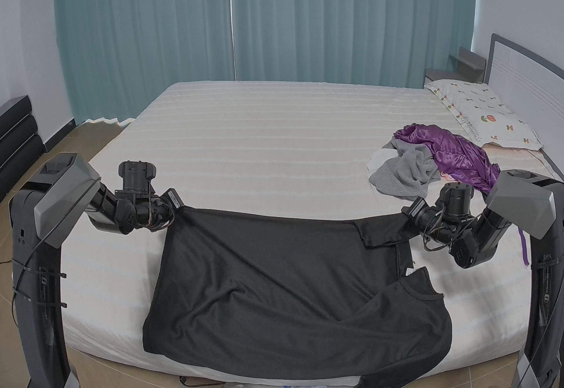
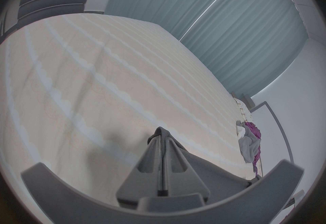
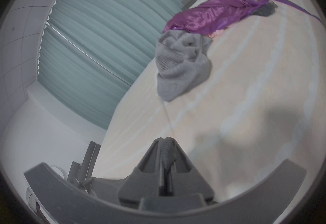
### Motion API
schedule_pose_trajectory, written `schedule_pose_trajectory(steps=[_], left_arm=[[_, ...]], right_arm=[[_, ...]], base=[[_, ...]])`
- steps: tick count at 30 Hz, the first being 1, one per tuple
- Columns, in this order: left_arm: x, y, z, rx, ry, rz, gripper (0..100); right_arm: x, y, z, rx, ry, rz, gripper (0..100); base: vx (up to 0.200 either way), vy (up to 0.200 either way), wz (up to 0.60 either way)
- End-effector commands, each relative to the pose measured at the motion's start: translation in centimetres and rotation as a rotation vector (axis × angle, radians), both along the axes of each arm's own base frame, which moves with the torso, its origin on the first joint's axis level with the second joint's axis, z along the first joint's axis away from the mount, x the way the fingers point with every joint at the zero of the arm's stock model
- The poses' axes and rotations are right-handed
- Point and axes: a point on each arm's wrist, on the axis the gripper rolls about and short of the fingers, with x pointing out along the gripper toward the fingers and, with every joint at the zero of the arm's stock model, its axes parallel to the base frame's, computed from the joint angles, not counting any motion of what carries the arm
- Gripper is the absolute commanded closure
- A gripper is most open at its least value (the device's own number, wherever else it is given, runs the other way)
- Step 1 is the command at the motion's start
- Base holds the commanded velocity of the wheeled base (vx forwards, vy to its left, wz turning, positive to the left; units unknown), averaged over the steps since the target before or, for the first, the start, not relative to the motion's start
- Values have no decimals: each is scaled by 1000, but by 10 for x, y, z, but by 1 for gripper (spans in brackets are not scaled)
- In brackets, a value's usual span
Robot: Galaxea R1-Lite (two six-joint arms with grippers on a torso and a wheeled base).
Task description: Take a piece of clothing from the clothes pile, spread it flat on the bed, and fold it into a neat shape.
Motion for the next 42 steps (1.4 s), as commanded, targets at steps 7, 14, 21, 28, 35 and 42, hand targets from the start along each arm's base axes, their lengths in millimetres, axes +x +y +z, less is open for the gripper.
schedule_pose_trajectory(steps=[7, 14, 21, 28, 35, 42], left_arm=[[-1, 17, 17, -9, -31, 71, 100], [2, 20, 21, -12, -50, 83, 100], [3, 25, 24, -12, -66, 94, 100], [6, 35, 32, -12, -100, 116, 100], [5, 42, 38, -14, -115, 129, 100], [6, 41, 33, -15, -106, 127, 100]], right_arm=[[46, 18, 49, -25, -151, -24, 100], [64, 20, 71, -85, -233, -31, 100], [75, 23, 80, -120, -279, -32, 100], [86, 32, 89, -138, -341, -61, 100], [89, 40, 86, -166, -340, -44, 100], [96, 41, 91, -174, -368, -70, 100]], base=[[0, 0, 0], [0, 0, 0], [0, 0, 0], [0, 0, 0], [0, 0, 0], [0, 0, 0]])
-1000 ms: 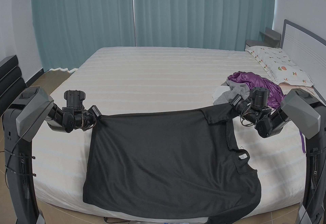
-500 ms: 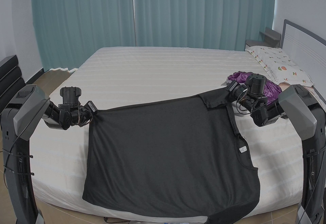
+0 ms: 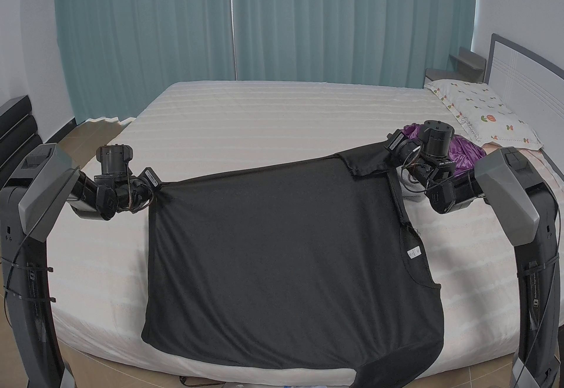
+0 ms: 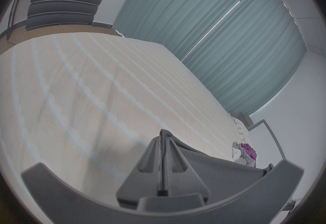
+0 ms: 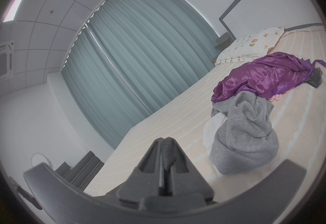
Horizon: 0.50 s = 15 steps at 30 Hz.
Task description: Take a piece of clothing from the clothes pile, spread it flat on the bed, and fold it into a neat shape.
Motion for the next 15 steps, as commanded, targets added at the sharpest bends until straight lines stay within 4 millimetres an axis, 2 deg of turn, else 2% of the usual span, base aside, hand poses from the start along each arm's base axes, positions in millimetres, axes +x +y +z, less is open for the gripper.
schedule_pose_trajectory(steps=[1, 10, 15], left_arm=[[1, -3, -8, -2, 15, -6, 100], [17, -11, -32, -2, 29, -25, 100], [23, -13, -53, -3, 58, -29, 100]], right_arm=[[4, 1, -6, -3, 4, -3, 100], [15, -2, -39, -18, 44, -11, 100], [18, -1, -69, -27, 105, -8, 100]], base=[[0, 0, 0], [0, 0, 0], [0, 0, 0]])
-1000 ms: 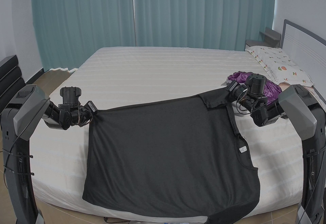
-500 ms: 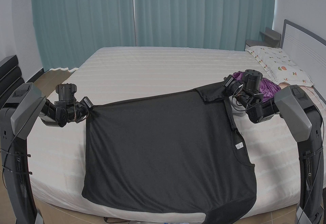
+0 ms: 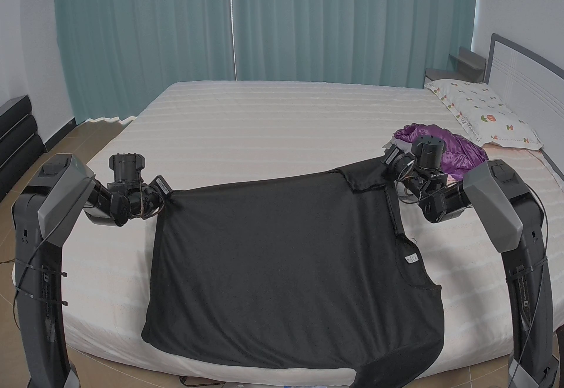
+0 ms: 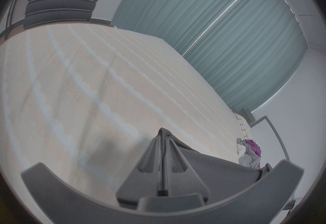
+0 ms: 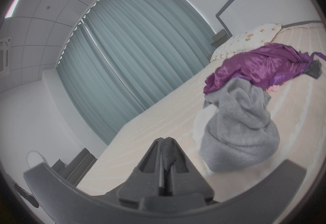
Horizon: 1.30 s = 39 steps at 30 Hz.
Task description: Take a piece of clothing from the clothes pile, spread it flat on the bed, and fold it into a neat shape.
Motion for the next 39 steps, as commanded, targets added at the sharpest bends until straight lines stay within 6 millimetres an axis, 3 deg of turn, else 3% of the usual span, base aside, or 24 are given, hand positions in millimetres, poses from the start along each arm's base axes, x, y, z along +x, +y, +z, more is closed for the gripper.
schedule_pose_trajectory(steps=[1, 8, 9, 11, 12, 16, 20, 24, 28, 32, 35, 39], left_arm=[[6, -3, -26, -2, 40, -6, 100], [9, -12, -44, -2, 66, -26, 100], [8, -13, -45, -4, 71, -27, 100], [8, -16, -46, -7, 76, -32, 100], [8, -17, -48, -7, 79, -32, 0], [8, -19, -44, -20, 74, -29, 0], [8, -17, -37, -38, 62, -12, 0], [4, -8, -16, -59, 36, 18, 0], [-12, 8, 10, -93, 22, 64, 0], [-34, 9, 24, -179, 52, 108, 0], [-53, 7, 18, -197, 114, 121, 0], [-72, 3, 11, -228, 166, 138, 0]], right_arm=[[4, 1, -34, -7, 57, 0, 100], [5, 3, -65, -18, 135, 1, 100], [4, 5, -68, -20, 147, 4, 0], [3, 6, -70, -22, 156, 6, 0], [3, 6, -70, -22, 156, 6, 0], [1, 6, -63, -14, 148, 6, 0], [-9, -1, -35, 2, 140, -2, 0], [-27, -4, -9, 61, 153, 1, 0], [-60, -7, 13, 135, 215, 74, 0], [-88, 4, 8, 187, 313, 131, 0], [-103, 14, -9, 180, 388, 161, 0], [-108, 24, -22, 190, 434, 194, 0]], base=[[0, 0, 0], [0, 0, 0], [0, 0, 0], [0, 0, 0], [0, 0, 0], [0, 0, 0], [0, 0, 0], [0, 0, 0], [0, 0, 0], [0, 0, 0], [0, 0, 0], [0, 0, 0]])
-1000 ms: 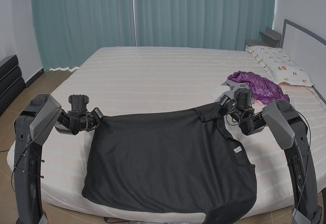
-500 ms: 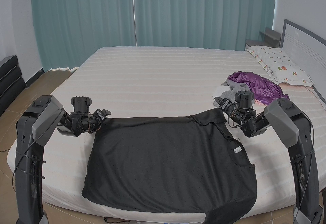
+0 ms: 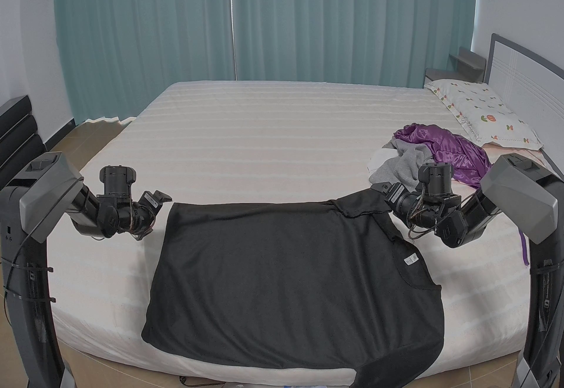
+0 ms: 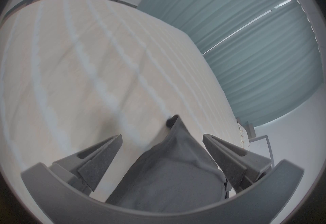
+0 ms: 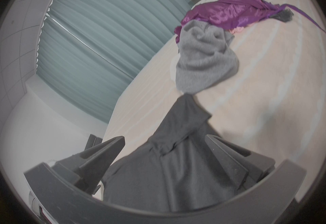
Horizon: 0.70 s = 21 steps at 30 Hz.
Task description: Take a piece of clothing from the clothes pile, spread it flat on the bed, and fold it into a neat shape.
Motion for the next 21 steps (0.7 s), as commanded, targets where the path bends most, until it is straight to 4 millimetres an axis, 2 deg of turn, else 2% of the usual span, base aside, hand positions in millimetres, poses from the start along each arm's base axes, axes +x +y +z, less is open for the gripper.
schedule_pose_trajectory(steps=[1, 8, 12, 17, 21], left_arm=[[-34, -2, 19, -68, 18, 43, 0], [-49, -3, 18, -184, -2, 89, 0], [-51, -3, 19, -194, -11, 86, 0], [-50, -4, 15, -210, -1, 63, 0], [-51, -4, 14, -225, 4, 60, 0]], right_arm=[[-22, 20, -2, 40, 61, 68, 0], [-24, 37, -13, 56, 97, 105, 0], [-24, 37, -23, 49, 121, 105, 0], [-20, 32, -43, 33, 157, 86, 0], [-12, 19, -45, 30, 153, 49, 0]], base=[[0, 0, 0], [0, 0, 0], [0, 0, 0], [0, 0, 0], [0, 0, 0]])
